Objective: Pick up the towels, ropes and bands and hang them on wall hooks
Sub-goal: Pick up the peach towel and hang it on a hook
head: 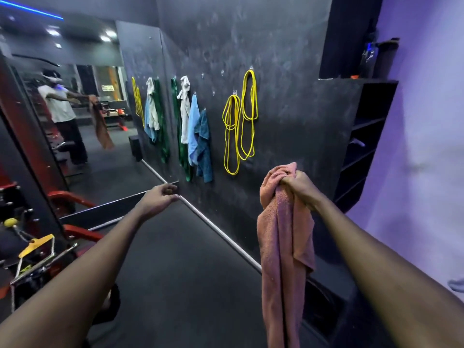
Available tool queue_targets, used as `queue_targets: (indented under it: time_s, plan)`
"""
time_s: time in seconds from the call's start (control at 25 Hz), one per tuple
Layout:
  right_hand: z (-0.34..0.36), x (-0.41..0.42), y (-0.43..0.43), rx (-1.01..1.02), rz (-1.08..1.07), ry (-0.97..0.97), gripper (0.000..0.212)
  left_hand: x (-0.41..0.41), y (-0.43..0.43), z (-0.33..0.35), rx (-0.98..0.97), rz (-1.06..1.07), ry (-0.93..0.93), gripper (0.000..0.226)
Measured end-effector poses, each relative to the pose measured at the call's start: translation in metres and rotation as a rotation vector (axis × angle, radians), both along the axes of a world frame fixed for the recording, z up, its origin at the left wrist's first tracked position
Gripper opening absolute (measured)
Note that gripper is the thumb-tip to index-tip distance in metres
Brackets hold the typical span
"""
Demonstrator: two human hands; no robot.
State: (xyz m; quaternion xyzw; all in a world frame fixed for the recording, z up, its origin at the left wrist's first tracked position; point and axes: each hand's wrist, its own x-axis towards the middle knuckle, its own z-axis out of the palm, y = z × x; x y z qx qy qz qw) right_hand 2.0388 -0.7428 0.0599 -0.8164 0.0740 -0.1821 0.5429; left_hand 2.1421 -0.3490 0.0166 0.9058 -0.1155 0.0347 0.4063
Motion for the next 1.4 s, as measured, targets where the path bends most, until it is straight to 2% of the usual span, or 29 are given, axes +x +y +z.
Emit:
queue_targets:
  time_s: [0.28,0.48,0.56,0.68,0.84,0.96,1.04,1.12,1.4]
  plan:
    - [0.015,0.180,0.007,-0.024,0.050,-0.085,0.019,0.166,0.019,0.006,-0.006,0.026,-0.019,0.019]
    - [0.039,0.303,0.019,-0.043,0.047,-0.115,0.024,0.290,0.026,0.022,-0.011,0.038,-0.029,0.032]
    - [0.047,0.356,0.019,-0.047,0.032,-0.120,0.012,0.338,0.027,0.027,-0.016,0.041,-0.031,0.035]
    - [0.044,0.435,0.014,-0.053,-0.011,-0.107,0.037,0.404,0.028,0.023,-0.014,0.051,-0.023,0.037]
    - [0.034,0.548,0.020,-0.038,0.053,-0.132,0.033,0.503,0.021,0.017,-0.023,0.046,-0.043,0.037]
    - [0.027,0.639,0.020,-0.030,0.076,-0.130,0.045,0.574,0.018,0.018,0.002,0.058,-0.025,0.038]
    - [0.037,0.674,0.037,-0.019,0.098,-0.137,0.038,0.619,0.018,0.024,-0.003,0.067,-0.034,0.038]
    - [0.049,0.715,0.055,-0.021,0.129,-0.160,0.016,0.668,0.016,0.029,0.000,0.050,-0.038,0.039]
    - [0.065,0.867,0.089,-0.109,0.127,-0.235,0.023,0.845,0.023,0.036,0.026,-0.020,-0.040,0.041]
